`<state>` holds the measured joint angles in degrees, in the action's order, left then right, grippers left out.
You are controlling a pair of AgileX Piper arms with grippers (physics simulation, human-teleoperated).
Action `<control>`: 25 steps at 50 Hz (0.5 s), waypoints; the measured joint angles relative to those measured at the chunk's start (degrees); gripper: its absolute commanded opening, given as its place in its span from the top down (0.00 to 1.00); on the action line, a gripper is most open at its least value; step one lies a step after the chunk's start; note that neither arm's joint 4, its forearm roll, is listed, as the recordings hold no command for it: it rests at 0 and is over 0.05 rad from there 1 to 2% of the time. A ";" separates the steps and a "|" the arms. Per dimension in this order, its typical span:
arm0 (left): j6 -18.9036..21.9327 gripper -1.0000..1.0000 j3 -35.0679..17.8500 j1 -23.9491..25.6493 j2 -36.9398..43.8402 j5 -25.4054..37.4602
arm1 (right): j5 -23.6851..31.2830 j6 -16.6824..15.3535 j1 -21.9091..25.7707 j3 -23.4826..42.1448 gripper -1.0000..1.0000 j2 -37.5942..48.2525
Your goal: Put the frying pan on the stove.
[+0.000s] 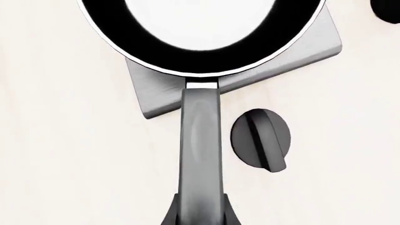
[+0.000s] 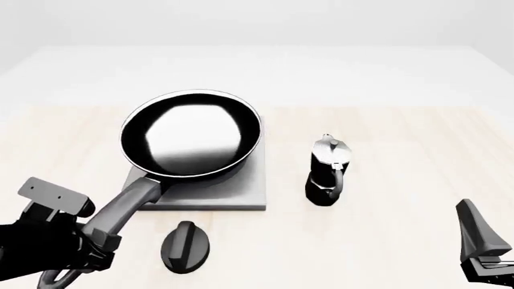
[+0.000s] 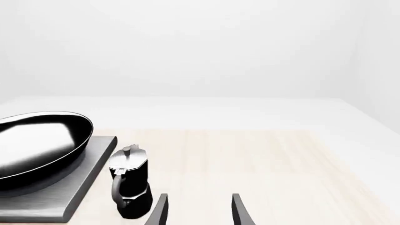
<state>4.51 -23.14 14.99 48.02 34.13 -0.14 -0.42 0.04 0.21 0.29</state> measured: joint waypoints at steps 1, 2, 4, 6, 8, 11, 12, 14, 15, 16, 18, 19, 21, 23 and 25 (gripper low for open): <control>-0.03 1.00 0.00 0.06 0.19 -0.19 | 0.00 0.00 0.00 0.00 0.00 0.00; -0.09 1.00 0.00 0.14 0.38 -0.40 | 0.00 0.00 0.00 0.00 0.00 0.00; -0.16 1.00 -0.01 0.25 0.82 -0.84 | 0.00 0.00 0.00 0.00 0.00 0.00; -0.16 1.00 -0.01 0.26 1.24 -1.27 | 0.00 0.00 0.00 0.00 0.00 0.00; -0.20 1.00 -0.01 0.31 1.64 -1.68 | 0.00 0.00 0.00 0.00 0.00 0.00; -0.37 1.00 -0.02 0.53 2.28 -2.35 | 0.00 0.00 0.00 0.00 0.00 0.00; -0.39 1.00 -0.02 0.57 2.50 -2.58 | 0.00 0.00 0.00 0.00 0.00 0.00; -0.51 1.00 0.01 0.71 2.95 -3.05 | 0.00 0.00 0.00 0.00 0.00 0.00; -0.48 1.00 0.05 0.68 3.14 -3.28 | 0.00 0.00 0.00 0.00 0.00 0.00; -0.54 1.00 0.07 0.71 3.31 -3.52 | 0.00 0.00 0.00 0.00 0.00 0.00; -0.66 1.00 0.13 0.77 3.63 -3.95 | 0.00 0.00 0.00 0.00 0.00 0.00; -0.72 1.00 0.16 0.81 3.83 -4.20 | 0.00 0.00 0.00 0.00 0.00 0.00; -0.89 1.00 0.24 0.90 4.16 -4.67 | 0.00 0.00 0.00 0.00 0.00 0.00; -0.95 1.00 0.33 0.89 4.45 -5.11 | 0.00 0.00 0.00 0.00 0.00 0.00; -1.13 1.00 0.35 1.00 4.79 -5.52 | 0.00 0.00 0.00 0.00 0.00 0.00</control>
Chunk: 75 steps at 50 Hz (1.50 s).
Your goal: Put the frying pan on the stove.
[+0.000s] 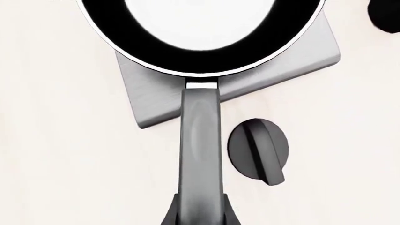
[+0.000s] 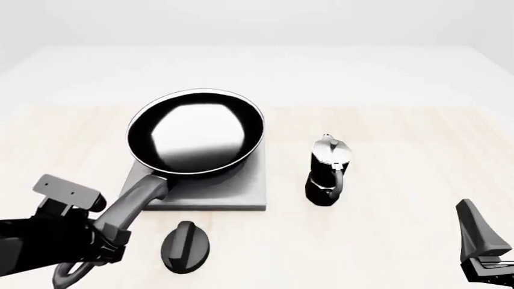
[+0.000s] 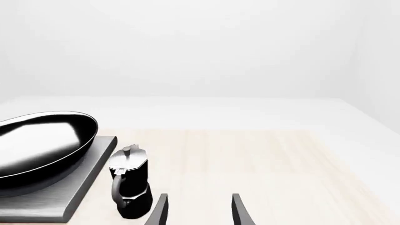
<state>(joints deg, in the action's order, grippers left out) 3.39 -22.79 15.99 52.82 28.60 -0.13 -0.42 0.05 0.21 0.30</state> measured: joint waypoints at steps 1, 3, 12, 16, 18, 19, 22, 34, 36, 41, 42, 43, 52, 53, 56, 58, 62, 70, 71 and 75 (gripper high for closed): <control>-0.04 1.00 -0.01 0.02 0.17 -0.19 | 0.00 0.00 0.00 0.00 0.00 0.00; -0.14 1.00 -0.02 0.05 0.47 -0.52 | 0.00 0.00 0.00 0.00 0.00 0.00; -0.47 1.00 -0.02 0.14 1.78 -1.99 | 0.00 0.00 0.00 0.00 0.00 0.00; -0.45 1.00 0.06 0.10 2.10 -2.50 | 0.00 0.00 0.00 0.00 0.00 0.00; -0.54 1.00 0.15 0.15 2.12 -2.69 | 0.00 0.00 0.00 0.00 0.00 0.00; -0.60 1.00 0.20 0.17 2.11 -2.76 | 0.00 0.00 0.00 0.00 0.00 0.00; -0.74 1.00 0.28 0.19 2.05 -2.86 | 0.00 0.00 0.00 0.00 0.00 0.00; -0.79 0.00 0.28 -0.70 1.53 -2.69 | 0.00 0.00 0.00 0.00 0.00 0.00; -0.85 0.00 0.23 -0.78 1.39 -2.62 | 0.00 0.00 0.00 0.00 0.00 0.00; -0.67 0.00 -0.07 -1.10 0.65 -2.09 | 0.00 0.00 0.00 0.00 0.00 0.00; -0.62 0.00 -0.17 -1.13 0.40 -1.91 | 0.00 0.00 0.00 0.00 0.00 0.00; -0.55 0.00 -0.30 -1.19 0.19 -1.74 | 0.00 0.00 0.00 0.00 0.00 0.00; 0.31 0.00 -1.94 -1.76 -2.05 0.55 | 0.00 0.00 0.00 0.00 0.00 0.00; 0.45 0.00 -2.22 -1.80 -2.29 0.87 | 0.00 0.00 0.00 0.00 0.00 0.00; 0.75 0.00 -3.06 -1.85 -2.92 1.78 | 0.00 0.00 0.00 0.00 0.00 0.00; 0.96 0.00 -3.66 -1.82 -3.37 2.46 | 0.00 0.00 0.00 0.00 0.00 0.00; 1.48 0.00 -5.15 -1.56 -4.42 4.09 | 0.00 0.00 0.00 0.00 0.00 0.00; 2.78 0.00 -8.45 -1.13 -6.66 7.83 | 0.00 0.00 0.00 0.00 0.00 0.00; 2.97 0.00 -8.86 -1.08 -6.96 8.34 | 0.00 0.00 0.00 0.00 0.00 0.00; 3.64 0.00 -10.52 -0.82 -8.22 10.38 | 0.00 0.00 0.00 0.00 0.00 0.00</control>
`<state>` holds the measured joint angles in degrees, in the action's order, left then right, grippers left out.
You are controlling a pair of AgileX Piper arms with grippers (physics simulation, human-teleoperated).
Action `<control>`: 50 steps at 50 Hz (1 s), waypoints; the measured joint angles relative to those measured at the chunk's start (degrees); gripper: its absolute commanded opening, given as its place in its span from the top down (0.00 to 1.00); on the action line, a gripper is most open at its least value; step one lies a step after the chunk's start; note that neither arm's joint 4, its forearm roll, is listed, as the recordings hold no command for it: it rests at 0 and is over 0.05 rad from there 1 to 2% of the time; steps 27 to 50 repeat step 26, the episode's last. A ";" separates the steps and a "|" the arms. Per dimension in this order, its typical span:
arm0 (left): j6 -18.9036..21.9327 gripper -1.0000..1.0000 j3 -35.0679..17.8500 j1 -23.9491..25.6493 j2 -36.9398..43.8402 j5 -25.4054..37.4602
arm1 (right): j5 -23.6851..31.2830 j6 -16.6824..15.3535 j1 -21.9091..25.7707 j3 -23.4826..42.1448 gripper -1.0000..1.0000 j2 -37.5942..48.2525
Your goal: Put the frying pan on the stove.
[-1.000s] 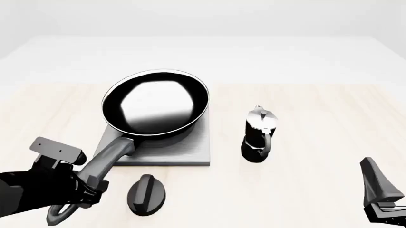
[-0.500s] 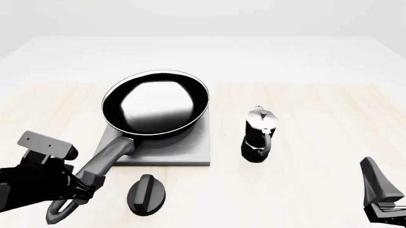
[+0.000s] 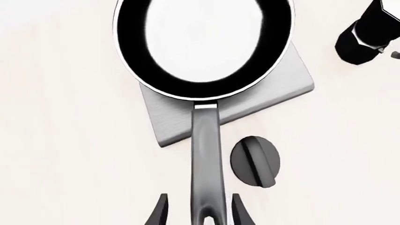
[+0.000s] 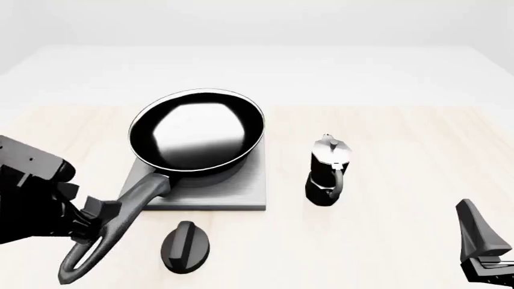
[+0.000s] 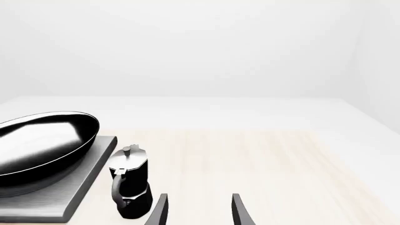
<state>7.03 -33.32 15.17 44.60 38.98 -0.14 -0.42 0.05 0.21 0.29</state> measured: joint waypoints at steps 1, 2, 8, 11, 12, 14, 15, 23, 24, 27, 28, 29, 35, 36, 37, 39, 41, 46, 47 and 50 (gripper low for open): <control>0.14 0.00 -0.37 0.06 -0.28 0.45 | 0.00 0.00 0.00 0.00 0.00 0.00; 0.31 0.00 -0.75 0.12 -0.60 0.94 | 0.00 0.00 0.00 0.00 0.00 0.00; 1.02 0.00 -2.60 0.78 -2.38 3.46 | 0.00 0.00 0.00 0.00 0.00 0.00; 1.06 0.00 -3.25 1.30 -3.32 4.44 | 0.00 0.00 0.00 0.00 0.00 0.00; 1.07 0.00 -3.44 1.45 -3.67 4.75 | 0.00 0.00 0.00 0.00 0.00 0.00; 1.08 0.00 -3.76 1.74 -4.30 5.29 | 0.00 0.00 0.00 0.00 0.00 0.00; 1.07 0.00 -3.90 1.93 -4.61 5.52 | 0.00 0.00 0.00 0.00 0.00 0.00; 2.12 0.00 -5.34 3.38 -7.88 7.27 | 0.00 0.00 0.00 0.00 0.00 0.00; 2.33 0.00 -5.51 3.74 -8.29 7.33 | 0.00 0.00 0.00 0.00 0.00 0.00; 2.75 0.00 -5.74 4.55 -8.97 7.22 | 0.00 0.00 0.00 0.00 0.00 0.00; 2.75 0.00 -5.74 4.55 -8.97 7.22 | 0.00 0.00 0.00 0.00 0.00 0.00; 2.75 0.00 -5.74 4.55 -8.97 7.22 | 0.00 0.00 0.00 0.00 0.00 0.00; 2.75 0.00 -5.74 4.55 -8.97 7.22 | 0.00 0.00 0.00 0.00 0.00 0.00; 2.75 0.00 -5.74 4.55 -8.97 7.22 | 0.00 0.00 0.00 0.00 0.00 0.00; 2.75 0.00 -5.74 4.55 -8.97 7.22 | 0.00 0.00 0.00 0.00 0.00 0.00; 2.75 0.00 -5.74 4.55 -8.97 7.22 | 0.00 0.00 0.00 0.00 0.00 0.00; 2.75 0.00 -5.74 4.55 -8.97 7.22 | 0.00 0.00 0.00 0.00 0.00 0.00; 2.75 0.00 -5.74 4.55 -8.97 7.22 | 0.00 0.00 0.00 0.00 0.00 0.00; 2.75 0.00 -5.74 4.55 -8.97 7.22 | 0.00 0.00 0.00 0.00 0.00 0.00; 2.75 0.00 -5.74 4.55 -8.97 7.22 | 0.00 0.00 0.00 0.00 0.00 0.00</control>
